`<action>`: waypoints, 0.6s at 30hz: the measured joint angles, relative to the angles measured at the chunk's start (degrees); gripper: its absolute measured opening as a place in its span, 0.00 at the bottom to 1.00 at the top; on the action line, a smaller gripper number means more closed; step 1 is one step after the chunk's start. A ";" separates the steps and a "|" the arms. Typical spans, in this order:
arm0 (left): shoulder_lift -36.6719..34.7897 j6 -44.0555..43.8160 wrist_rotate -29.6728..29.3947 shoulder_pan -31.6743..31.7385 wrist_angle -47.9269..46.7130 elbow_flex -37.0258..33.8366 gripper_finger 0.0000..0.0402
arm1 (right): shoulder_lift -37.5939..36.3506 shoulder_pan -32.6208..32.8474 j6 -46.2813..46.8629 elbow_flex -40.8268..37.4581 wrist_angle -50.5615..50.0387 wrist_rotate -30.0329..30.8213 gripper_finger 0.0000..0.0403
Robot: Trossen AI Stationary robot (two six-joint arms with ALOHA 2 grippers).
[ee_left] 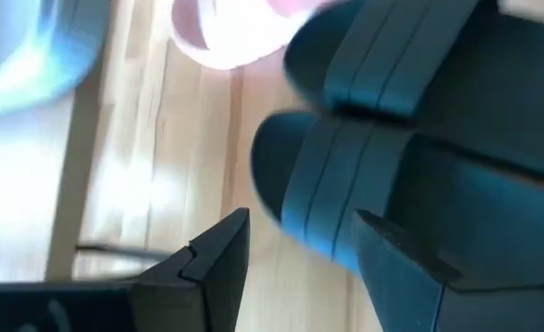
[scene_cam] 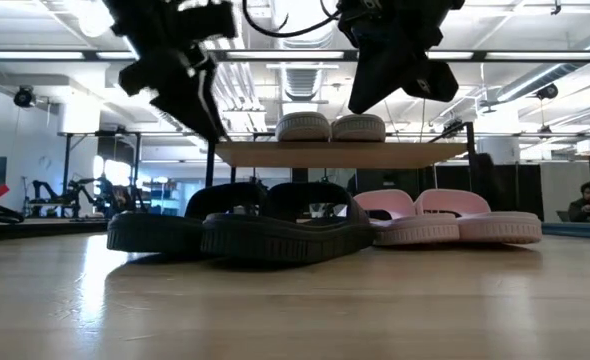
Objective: Pick and place slides into the shelf
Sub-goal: Put the black slide under the shelf, then adjust the black slides under the shelf
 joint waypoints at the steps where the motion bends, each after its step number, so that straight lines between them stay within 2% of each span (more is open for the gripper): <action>1: -0.48 -1.01 0.02 0.28 -0.42 -0.82 0.44 | 0.00 0.00 0.71 0.00 0.00 -0.12 0.02; 8: -4.47 -12.10 8.89 0.12 -1.16 -8.38 0.42 | 0.00 2.03 6.29 0.00 0.26 -0.16 0.02; 11: -7.40 -16.13 9.37 -1.43 -0.92 -12.27 0.37 | 0.00 3.58 7.67 -0.48 1.88 -0.14 0.02; 18: -13.56 -18.66 11.30 -4.08 12.87 -21.40 0.26 | 3.08 5.51 8.07 -1.81 6.65 0.05 0.02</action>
